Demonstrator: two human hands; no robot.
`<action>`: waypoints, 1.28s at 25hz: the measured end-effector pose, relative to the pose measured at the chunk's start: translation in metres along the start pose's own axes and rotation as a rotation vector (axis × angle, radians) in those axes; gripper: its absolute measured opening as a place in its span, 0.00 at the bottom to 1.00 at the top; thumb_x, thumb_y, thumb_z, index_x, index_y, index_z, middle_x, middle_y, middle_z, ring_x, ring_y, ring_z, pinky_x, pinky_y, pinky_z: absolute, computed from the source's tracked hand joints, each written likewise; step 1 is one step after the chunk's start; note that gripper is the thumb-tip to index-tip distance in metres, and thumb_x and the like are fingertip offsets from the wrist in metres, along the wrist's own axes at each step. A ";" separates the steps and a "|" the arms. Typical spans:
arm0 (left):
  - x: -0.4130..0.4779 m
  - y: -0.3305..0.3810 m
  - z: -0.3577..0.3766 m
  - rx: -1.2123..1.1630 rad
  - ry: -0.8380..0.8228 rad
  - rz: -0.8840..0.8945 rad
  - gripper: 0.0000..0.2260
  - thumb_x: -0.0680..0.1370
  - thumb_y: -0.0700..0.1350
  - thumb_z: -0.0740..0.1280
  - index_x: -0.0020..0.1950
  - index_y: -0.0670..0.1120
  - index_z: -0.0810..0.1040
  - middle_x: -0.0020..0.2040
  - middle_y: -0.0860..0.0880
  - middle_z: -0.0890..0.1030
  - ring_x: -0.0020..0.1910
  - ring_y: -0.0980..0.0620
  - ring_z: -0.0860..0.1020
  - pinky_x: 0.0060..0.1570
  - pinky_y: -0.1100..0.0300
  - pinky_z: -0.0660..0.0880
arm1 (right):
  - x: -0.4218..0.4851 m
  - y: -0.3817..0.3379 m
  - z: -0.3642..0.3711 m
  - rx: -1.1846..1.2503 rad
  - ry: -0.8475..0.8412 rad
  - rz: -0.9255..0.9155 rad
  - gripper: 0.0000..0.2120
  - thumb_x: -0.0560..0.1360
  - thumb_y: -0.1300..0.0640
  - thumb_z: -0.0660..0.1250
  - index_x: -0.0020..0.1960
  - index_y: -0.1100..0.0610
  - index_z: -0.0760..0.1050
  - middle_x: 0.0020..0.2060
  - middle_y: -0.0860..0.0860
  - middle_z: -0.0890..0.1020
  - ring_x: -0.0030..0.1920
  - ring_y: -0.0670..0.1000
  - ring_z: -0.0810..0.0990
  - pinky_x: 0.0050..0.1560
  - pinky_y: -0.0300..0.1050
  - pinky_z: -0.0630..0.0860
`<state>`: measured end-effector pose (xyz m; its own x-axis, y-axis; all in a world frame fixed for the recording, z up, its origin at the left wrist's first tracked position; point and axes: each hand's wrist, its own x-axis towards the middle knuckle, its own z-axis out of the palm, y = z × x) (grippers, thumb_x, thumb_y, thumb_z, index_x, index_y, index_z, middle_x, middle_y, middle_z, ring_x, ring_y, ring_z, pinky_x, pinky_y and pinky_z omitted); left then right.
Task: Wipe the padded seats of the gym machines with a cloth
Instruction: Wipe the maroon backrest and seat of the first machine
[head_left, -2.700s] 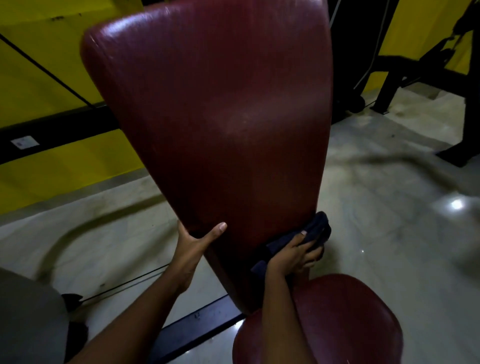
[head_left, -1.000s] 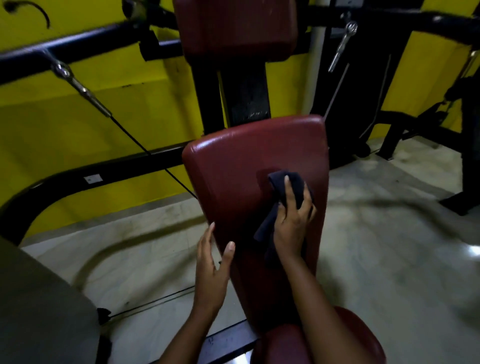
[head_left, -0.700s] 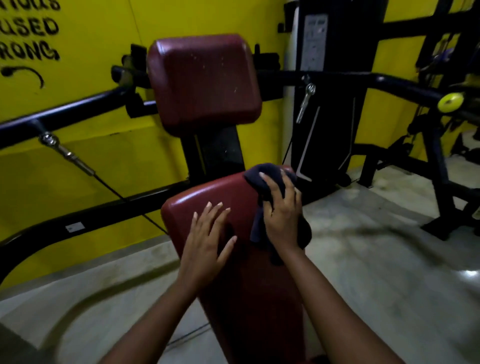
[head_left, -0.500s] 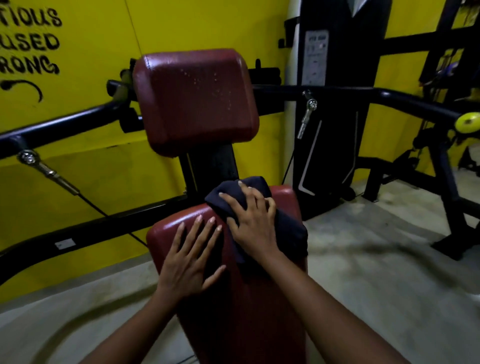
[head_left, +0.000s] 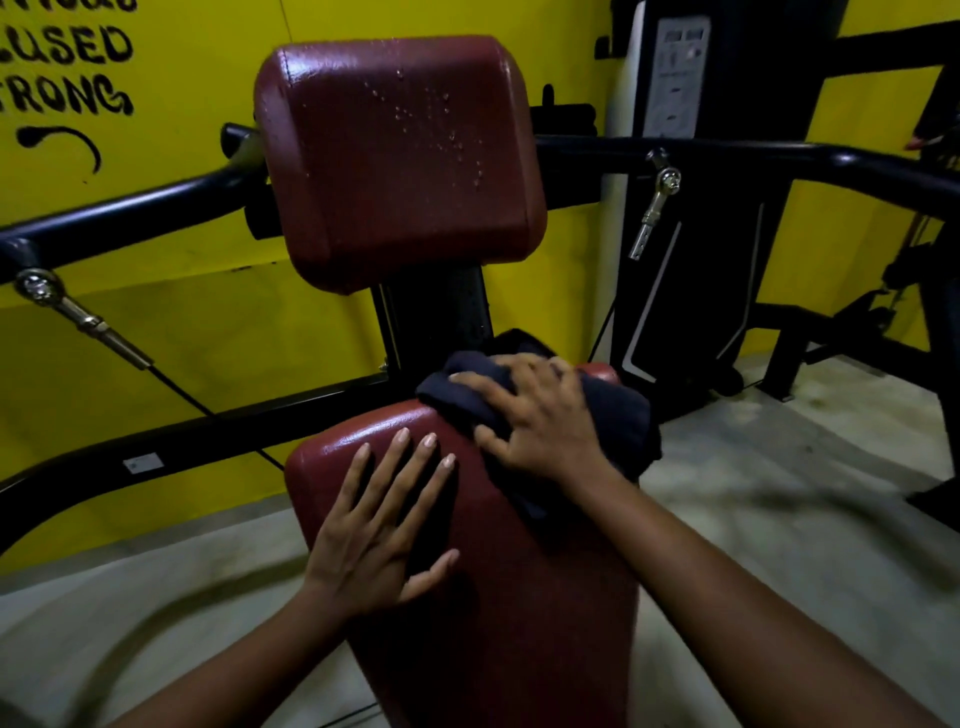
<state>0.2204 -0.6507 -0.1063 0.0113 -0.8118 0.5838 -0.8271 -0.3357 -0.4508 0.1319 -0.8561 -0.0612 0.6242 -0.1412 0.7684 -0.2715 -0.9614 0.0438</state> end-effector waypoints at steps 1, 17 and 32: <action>0.000 0.000 -0.004 -0.011 -0.007 -0.014 0.32 0.75 0.63 0.57 0.73 0.45 0.65 0.74 0.41 0.64 0.74 0.42 0.60 0.71 0.42 0.56 | -0.004 0.016 -0.003 -0.004 0.000 0.072 0.23 0.70 0.41 0.56 0.62 0.45 0.74 0.54 0.54 0.78 0.56 0.57 0.75 0.56 0.53 0.60; 0.084 0.051 0.003 0.054 -0.153 0.272 0.35 0.75 0.66 0.55 0.76 0.46 0.59 0.77 0.44 0.58 0.76 0.42 0.55 0.72 0.43 0.53 | -0.166 0.034 0.021 0.955 0.000 1.090 0.56 0.56 0.17 0.49 0.72 0.52 0.61 0.68 0.54 0.71 0.67 0.56 0.70 0.66 0.53 0.68; 0.018 0.141 0.039 0.054 -0.237 0.550 0.33 0.74 0.59 0.58 0.76 0.45 0.60 0.77 0.43 0.58 0.75 0.44 0.55 0.73 0.44 0.48 | -0.262 0.006 0.078 0.988 0.132 1.302 0.39 0.69 0.30 0.49 0.69 0.55 0.68 0.64 0.55 0.75 0.64 0.54 0.73 0.64 0.55 0.69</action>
<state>0.1256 -0.7314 -0.1856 -0.2802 -0.9555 0.0918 -0.7173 0.1448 -0.6815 0.0241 -0.8430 -0.3116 0.2859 -0.9582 0.0072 0.0451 0.0060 -0.9990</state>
